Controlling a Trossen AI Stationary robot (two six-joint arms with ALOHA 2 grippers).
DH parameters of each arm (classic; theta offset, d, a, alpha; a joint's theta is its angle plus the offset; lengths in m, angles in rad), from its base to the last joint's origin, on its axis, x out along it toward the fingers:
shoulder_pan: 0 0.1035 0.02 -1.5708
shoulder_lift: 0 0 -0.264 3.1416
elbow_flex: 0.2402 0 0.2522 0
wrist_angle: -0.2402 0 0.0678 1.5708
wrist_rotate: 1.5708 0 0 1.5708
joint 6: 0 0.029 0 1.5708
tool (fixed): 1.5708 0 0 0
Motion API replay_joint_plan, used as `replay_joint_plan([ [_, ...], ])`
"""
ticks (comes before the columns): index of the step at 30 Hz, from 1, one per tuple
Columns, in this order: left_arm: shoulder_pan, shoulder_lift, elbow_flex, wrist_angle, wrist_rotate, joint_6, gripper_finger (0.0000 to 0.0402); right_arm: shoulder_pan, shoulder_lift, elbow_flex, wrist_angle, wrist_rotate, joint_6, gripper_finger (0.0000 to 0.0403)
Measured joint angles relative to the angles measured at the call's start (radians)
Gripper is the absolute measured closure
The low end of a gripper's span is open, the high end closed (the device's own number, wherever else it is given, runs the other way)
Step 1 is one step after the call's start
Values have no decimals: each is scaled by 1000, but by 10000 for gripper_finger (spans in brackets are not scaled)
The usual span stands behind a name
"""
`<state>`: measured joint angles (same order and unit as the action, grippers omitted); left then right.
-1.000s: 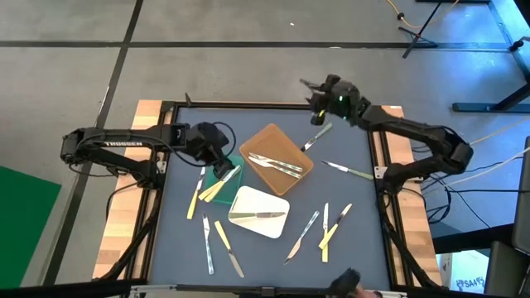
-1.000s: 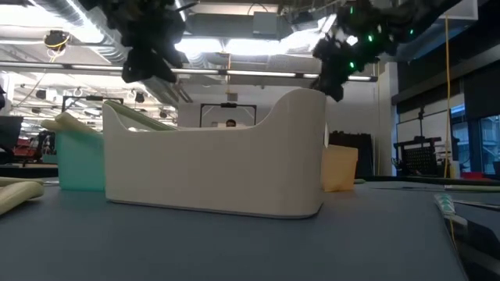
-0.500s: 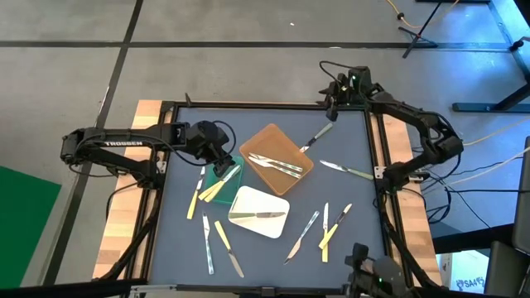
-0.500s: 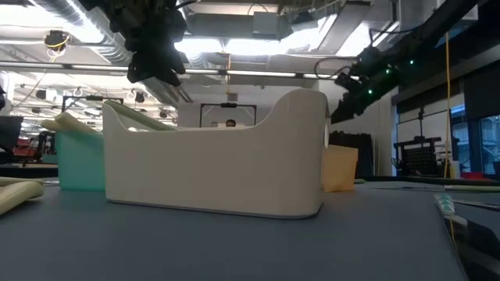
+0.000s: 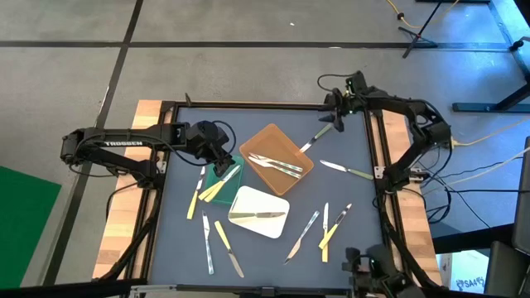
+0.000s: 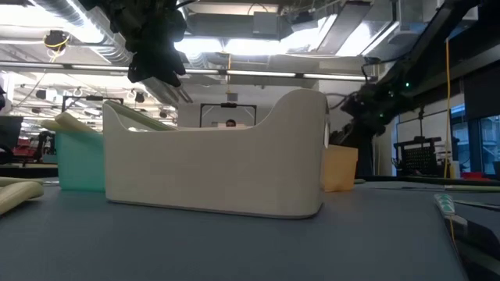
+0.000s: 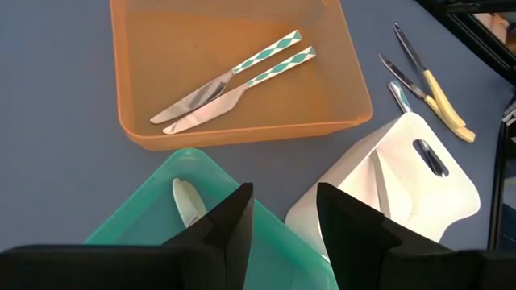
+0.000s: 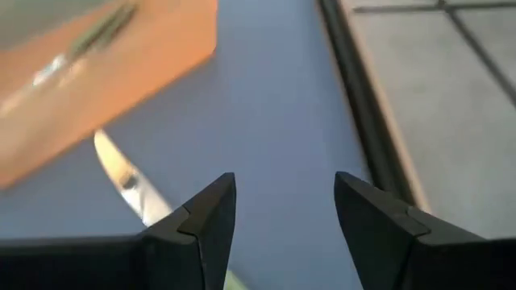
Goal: Sort silverware by color (type)
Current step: Put the green table knife into the white bin
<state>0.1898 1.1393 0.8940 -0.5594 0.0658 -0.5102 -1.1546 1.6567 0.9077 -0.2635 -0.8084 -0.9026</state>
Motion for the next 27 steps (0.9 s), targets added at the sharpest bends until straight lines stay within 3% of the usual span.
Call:
replay_joint_plan([
  [9, 0, 0, 0, 0, -3, 0, 269, 3, 110, 0, -40, 185, -67, 205],
  [27, 0, 0, 0, 0, -3, -2, 269, 4, 113, 0, -154, 116, -304, 205],
])
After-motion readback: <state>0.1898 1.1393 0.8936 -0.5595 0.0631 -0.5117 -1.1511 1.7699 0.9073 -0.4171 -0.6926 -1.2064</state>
